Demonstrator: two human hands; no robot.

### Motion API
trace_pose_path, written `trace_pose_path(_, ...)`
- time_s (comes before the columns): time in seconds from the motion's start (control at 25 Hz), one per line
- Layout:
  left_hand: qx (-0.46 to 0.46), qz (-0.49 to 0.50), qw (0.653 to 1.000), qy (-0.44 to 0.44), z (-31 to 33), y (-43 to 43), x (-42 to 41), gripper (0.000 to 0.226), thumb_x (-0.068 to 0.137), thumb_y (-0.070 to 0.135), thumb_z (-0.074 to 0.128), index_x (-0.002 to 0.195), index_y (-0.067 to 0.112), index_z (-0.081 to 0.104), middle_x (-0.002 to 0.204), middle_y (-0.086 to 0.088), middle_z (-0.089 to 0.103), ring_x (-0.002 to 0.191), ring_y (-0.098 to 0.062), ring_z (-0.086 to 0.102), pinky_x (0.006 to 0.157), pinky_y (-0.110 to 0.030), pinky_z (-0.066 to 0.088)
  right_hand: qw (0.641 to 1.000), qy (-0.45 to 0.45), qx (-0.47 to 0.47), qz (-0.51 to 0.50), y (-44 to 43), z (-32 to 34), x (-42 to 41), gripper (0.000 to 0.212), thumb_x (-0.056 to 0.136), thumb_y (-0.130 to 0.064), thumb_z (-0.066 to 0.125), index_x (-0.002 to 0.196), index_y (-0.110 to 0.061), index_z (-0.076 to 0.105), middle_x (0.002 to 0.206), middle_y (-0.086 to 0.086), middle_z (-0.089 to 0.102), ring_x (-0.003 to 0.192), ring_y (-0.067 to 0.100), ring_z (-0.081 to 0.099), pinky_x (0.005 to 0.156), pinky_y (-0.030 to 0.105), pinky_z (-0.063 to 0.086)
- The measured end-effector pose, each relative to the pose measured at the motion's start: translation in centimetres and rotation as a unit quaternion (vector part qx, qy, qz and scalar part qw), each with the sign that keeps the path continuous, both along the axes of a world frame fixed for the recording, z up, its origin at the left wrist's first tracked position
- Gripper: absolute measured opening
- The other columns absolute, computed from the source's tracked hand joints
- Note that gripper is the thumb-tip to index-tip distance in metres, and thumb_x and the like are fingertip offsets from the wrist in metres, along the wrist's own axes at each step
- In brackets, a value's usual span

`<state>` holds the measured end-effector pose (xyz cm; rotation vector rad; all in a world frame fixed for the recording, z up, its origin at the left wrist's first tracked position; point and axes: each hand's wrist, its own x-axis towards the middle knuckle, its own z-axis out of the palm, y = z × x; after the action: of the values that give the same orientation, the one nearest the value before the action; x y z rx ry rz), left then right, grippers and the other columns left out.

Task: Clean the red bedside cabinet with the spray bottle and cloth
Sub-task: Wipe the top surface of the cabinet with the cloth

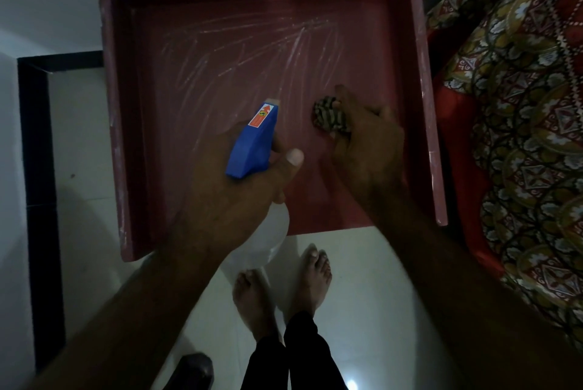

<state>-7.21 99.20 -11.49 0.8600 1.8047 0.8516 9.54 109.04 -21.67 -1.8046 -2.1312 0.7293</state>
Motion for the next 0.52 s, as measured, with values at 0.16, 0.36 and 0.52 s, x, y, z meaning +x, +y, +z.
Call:
trace_pose_path(0.16, -0.004, -0.011, 1.0, 0.001, 0.5, 0.2, -0.3, 0.027, 0.088, 0.035, 0.073, 0.097, 0.011, 0.065, 0.072, -0.01, 0.071, 0.066, -0.016, 0.071, 0.06, -0.01, 0.052, 0.999, -0.027, -0.017, -0.003, -3.5, 0.7, 2.4, 0.07, 0.086, -0.014, 0.072, 0.148, -0.037, 0.049, 0.132, 0.013, 0.057, 0.117, 0.035, 0.059, 0.099, 0.047, 0.056)
trace_pose_path(0.36, -0.008, -0.023, 0.999, 0.021, -0.6, 0.3, -0.5, 0.032, 0.084, 0.035, 0.075, 0.09, 0.005, 0.065, 0.076, -0.009, 0.072, 0.067, -0.018, 0.069, 0.06, -0.013, 0.053, 0.999, -0.017, 0.02, -0.019, 0.6, 0.7, 1.1, 0.072, 0.084, -0.011, 0.069, 0.15, -0.034, 0.05, 0.123, 0.015, 0.059, 0.11, 0.033, 0.062, 0.103, 0.045, 0.052)
trace_pose_path(0.52, -0.004, -0.033, 0.999, 0.028, -1.0, 0.4, -0.4, 0.033, 0.089, 0.035, 0.074, 0.093, 0.004, 0.064, 0.074, -0.018, 0.069, 0.068, -0.03, 0.069, 0.067, -0.032, 0.055, 0.999, -0.033, 0.006, -0.029, -1.4, 0.8, 2.6, 0.074, 0.084, -0.009, 0.072, 0.15, -0.036, 0.049, 0.125, 0.014, 0.058, 0.109, 0.029, 0.063, 0.099, 0.028, 0.045)
